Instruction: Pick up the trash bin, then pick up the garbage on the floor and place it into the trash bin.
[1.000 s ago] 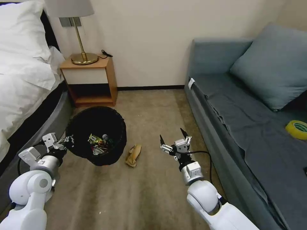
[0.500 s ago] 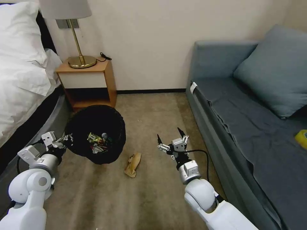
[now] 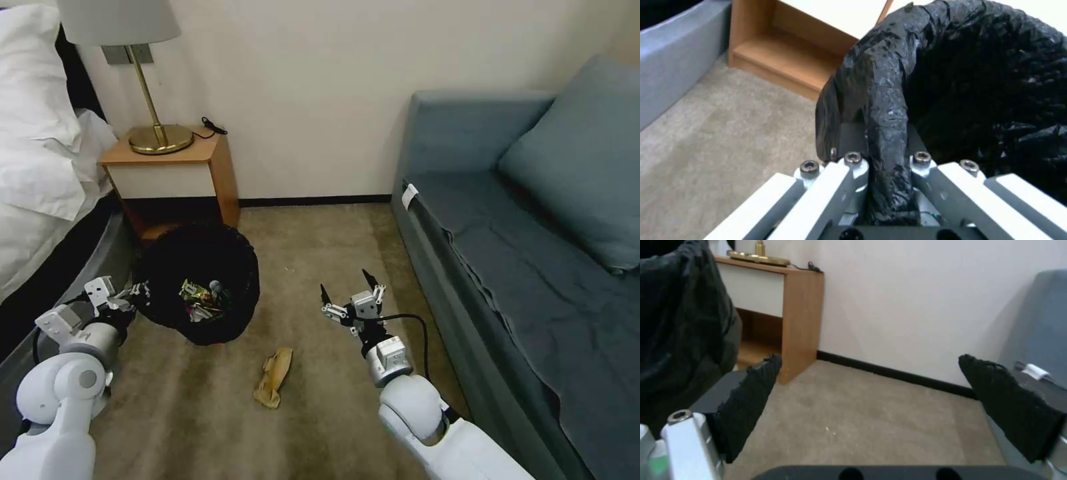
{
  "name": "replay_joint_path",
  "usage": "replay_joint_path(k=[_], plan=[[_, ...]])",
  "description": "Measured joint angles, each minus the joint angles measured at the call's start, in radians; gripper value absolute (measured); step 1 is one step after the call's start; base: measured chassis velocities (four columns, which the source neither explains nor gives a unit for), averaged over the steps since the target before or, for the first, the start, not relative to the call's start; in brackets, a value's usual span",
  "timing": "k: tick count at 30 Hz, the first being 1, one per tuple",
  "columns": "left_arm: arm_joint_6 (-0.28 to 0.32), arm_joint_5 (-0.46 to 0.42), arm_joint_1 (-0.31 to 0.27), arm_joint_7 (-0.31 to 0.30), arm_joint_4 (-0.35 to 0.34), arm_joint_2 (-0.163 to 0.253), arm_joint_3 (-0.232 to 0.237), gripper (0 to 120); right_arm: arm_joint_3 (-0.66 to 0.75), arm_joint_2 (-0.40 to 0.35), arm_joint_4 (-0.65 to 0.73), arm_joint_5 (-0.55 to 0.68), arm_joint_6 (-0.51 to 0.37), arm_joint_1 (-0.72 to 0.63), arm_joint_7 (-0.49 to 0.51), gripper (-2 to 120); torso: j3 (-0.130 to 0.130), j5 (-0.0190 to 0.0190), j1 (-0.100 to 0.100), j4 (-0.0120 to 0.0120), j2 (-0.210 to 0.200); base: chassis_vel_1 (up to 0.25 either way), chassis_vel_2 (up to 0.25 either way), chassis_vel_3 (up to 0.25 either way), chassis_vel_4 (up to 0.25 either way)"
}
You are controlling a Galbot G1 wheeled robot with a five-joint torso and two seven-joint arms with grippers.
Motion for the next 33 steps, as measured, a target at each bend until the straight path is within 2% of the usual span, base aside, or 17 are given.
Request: replay_joint_path(k=[8,11,13,14,15,19,21,23,24,27,33], plan=[[0.002,0.013,-0.002,0.003,0.004,0.003,-0.004,4,-0.062,-0.014,-0.022,0.038,0.018,0.028,0.008,100,0.000,0.0000,0.000,0.0000,0.000,-0.144,0.131,0.136,-0.140],[0.004,0.031,0.000,0.011,0.010,0.002,-0.005,4,-0.089,-0.042,-0.022,0.084,0.006,0.044,-0.010,100,0.000,0.0000,0.000,-0.0002,0.000,-0.027,0.005,0.018,-0.018],[0.007,0.053,0.001,0.013,0.012,0.000,-0.007,4,-0.121,-0.075,-0.018,0.149,-0.017,0.067,-0.039,100,0.000,0.0000,0.000,0.0000,0.000,0.000,0.000,0.000,0.000],[0.012,0.074,0.004,0.018,0.012,-0.007,-0.007,4,-0.159,-0.105,-0.010,0.229,-0.048,0.095,-0.052,100,0.000,0.0001,0.000,0.0000,0.000,0.000,0.000,0.000,0.000],[0.012,0.074,0.004,0.018,0.012,-0.007,-0.007,4,-0.159,-0.105,-0.010,0.229,-0.048,0.095,-0.052,100,0.000,0.0001,0.000,0.0000,0.000,0.000,0.000,0.000,0.000],[0.018,0.109,0.028,0.050,0.019,-0.026,-0.016,4,-0.289,-0.163,-0.003,0.421,-0.114,0.221,-0.037,100,0.000,0.0000,0.000,-0.0002,0.000,0.000,0.000,0.000,0.000],[0.017,0.115,0.036,0.062,0.025,-0.028,-0.019,4,-0.326,-0.167,-0.004,0.467,-0.130,0.262,-0.027,100,0.000,0.0000,0.000,0.0000,0.000,0.000,0.000,0.000,0.000],[0.008,0.128,0.057,0.088,0.043,-0.029,-0.022,4,-0.413,-0.160,-0.012,0.587,-0.160,0.350,0.019,100,0.000,-0.0001,0.000,0.0003,0.000,0.000,0.000,0.000,0.000],[0.008,0.128,0.057,0.088,0.043,-0.029,-0.022,4,-0.413,-0.160,-0.012,0.587,-0.160,0.350,0.019,100,0.000,-0.0001,0.000,0.0003,0.000,0.000,0.000,0.000,0.000],[-0.002,0.135,0.073,0.113,0.059,-0.027,-0.026,4,-0.498,-0.118,-0.027,0.694,-0.211,0.412,0.068,100,0.000,-0.0001,0.000,0.0001,0.000,0.000,0.000,0.000,0.000],[-0.016,0.131,0.087,0.139,0.084,-0.024,-0.039,4,-0.563,-0.048,-0.067,0.765,-0.265,0.443,0.100,100,0.000,-0.0002,0.000,0.0001,0.000,0.000,0.000,0.000,0.000]])
